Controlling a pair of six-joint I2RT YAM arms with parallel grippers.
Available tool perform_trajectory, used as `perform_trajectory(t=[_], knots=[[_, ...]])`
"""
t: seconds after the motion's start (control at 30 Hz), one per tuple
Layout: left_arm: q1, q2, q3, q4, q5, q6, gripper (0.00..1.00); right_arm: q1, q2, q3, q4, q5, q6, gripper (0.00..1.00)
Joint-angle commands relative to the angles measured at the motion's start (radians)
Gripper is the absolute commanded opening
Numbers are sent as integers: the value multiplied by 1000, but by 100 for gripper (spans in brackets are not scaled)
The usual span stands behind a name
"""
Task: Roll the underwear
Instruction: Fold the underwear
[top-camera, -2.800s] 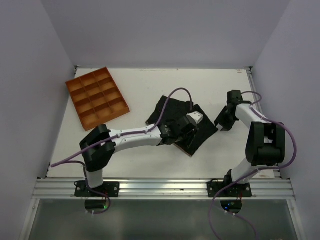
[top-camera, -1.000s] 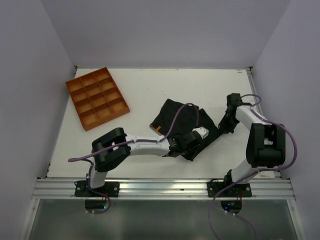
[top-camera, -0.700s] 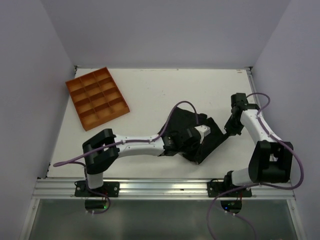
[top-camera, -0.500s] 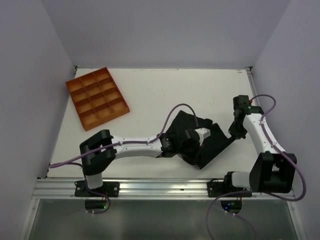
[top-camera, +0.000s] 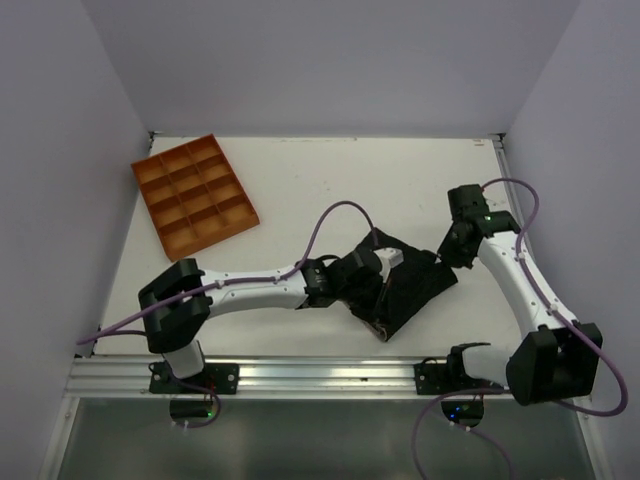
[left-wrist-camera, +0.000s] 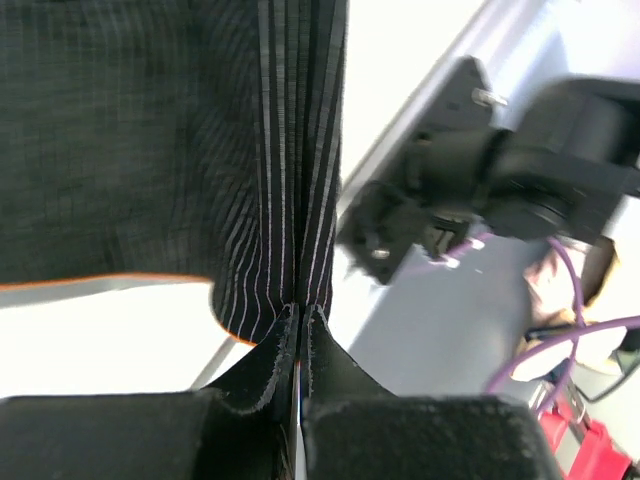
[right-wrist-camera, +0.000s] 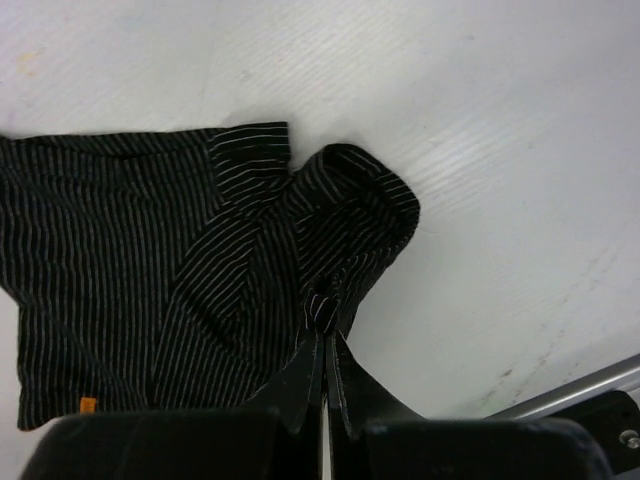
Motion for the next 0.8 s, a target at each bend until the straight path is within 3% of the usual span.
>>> perform_trajectory(t=[0.0,0.43,0.77], knots=[[64,-63,-15,-60,-13,30,0,52,46,107,35,11,49,0],[175,-123,28,-266,-132,122,0,162,193,278,75,-22,119,0],[302,-83,6,-286,-157,182,0,207,351,373,139,-46,147,0]])
